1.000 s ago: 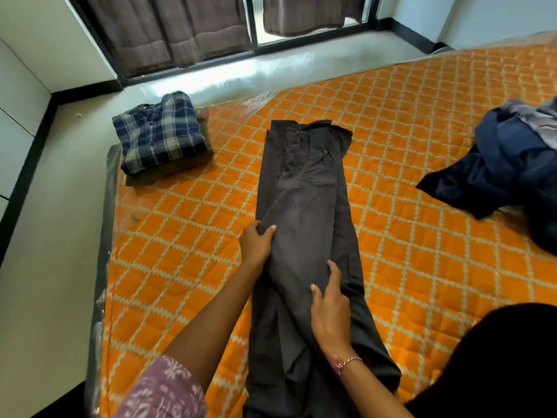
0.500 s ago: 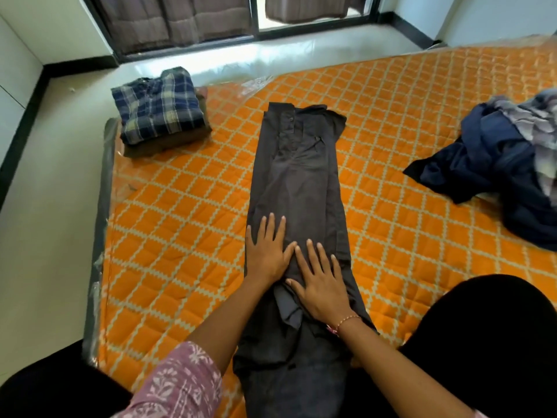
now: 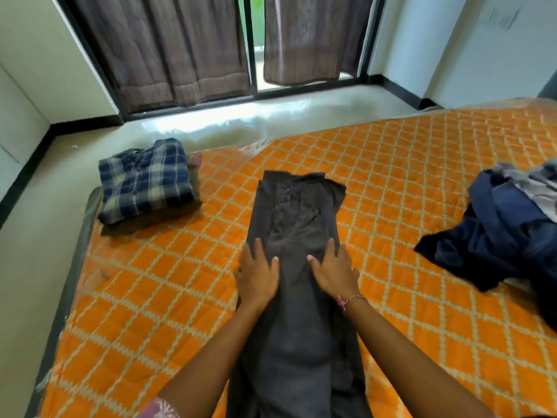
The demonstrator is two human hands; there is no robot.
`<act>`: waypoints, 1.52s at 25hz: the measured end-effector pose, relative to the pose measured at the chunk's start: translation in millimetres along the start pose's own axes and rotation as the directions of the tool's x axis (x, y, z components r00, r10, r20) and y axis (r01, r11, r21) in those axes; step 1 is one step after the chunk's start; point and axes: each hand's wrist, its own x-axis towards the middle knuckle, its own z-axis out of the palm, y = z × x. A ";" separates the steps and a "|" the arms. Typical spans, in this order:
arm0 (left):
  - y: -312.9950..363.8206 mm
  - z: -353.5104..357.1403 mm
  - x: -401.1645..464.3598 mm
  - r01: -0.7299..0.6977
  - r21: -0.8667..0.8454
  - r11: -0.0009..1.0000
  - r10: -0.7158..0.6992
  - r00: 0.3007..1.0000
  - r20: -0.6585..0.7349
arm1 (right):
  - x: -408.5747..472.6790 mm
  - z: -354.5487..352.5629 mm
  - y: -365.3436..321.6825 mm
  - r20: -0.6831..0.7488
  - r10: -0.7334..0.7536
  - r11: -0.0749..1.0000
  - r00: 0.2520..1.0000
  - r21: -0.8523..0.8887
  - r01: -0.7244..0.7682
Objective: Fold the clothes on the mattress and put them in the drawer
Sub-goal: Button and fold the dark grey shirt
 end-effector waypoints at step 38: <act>-58.8 -62.7 28.9 -0.625 -0.127 0.770 0.623 0.780 -0.063 | 3.5 -27.0 83.5 -0.224 -0.724 0.631 0.653 0.171 0.757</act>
